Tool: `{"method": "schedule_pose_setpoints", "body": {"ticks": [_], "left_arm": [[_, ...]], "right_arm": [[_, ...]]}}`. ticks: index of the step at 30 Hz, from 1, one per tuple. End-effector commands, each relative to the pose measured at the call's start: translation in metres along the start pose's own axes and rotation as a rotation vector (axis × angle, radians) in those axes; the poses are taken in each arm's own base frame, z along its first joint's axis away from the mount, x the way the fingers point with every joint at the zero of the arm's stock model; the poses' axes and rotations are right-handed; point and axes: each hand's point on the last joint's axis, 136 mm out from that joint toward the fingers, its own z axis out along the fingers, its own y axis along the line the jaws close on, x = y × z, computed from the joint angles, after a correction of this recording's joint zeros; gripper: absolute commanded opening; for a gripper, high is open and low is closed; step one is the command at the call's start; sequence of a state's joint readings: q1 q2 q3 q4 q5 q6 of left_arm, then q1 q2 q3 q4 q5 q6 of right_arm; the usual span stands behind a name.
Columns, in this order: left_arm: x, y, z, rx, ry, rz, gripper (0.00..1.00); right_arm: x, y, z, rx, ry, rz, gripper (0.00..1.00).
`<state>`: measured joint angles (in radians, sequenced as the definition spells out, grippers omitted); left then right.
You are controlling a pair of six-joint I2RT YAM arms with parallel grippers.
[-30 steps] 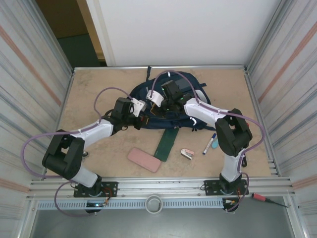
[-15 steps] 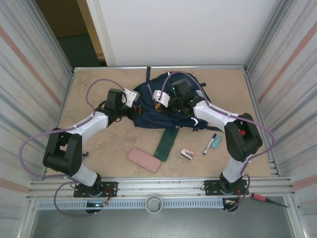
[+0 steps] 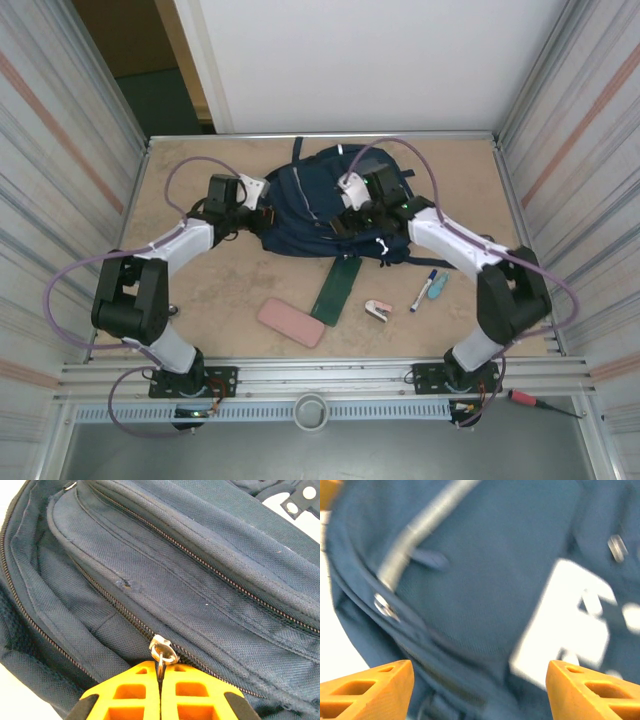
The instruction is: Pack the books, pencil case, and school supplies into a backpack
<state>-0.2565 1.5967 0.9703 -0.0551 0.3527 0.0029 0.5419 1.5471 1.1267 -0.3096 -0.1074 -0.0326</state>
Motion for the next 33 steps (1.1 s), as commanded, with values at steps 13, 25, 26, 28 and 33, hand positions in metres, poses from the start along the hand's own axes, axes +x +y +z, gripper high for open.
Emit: {"method": "schedule_pose_setpoints", "body": {"ticks": [13, 25, 26, 28, 33], "left_arm": [[-0.015, -0.014, -0.013, -0.007, -0.047, 0.019, 0.0], [0.005, -0.008, -0.021, -0.076, -0.021, 0.044, 0.0], [0.007, -0.008, -0.023, -0.082, -0.011, 0.05, 0.0], [0.013, -0.012, -0.024, -0.075, 0.011, 0.067, 0.0], [0.023, -0.054, -0.019, 0.039, 0.028, 0.09, 0.0]], "right_arm": [[0.094, -0.007, -0.019, 0.06, -0.015, 1.064, 0.72], [0.069, -0.104, 0.022, 0.229, -0.085, 0.989, 0.1], [0.062, -0.113, 0.024, 0.223, -0.071, 0.964, 0.07], [0.053, -0.13, 0.028, 0.209, -0.028, 0.935, 0.06], [0.032, -0.171, 0.041, 0.149, 0.021, 0.959, 0.09]]}}
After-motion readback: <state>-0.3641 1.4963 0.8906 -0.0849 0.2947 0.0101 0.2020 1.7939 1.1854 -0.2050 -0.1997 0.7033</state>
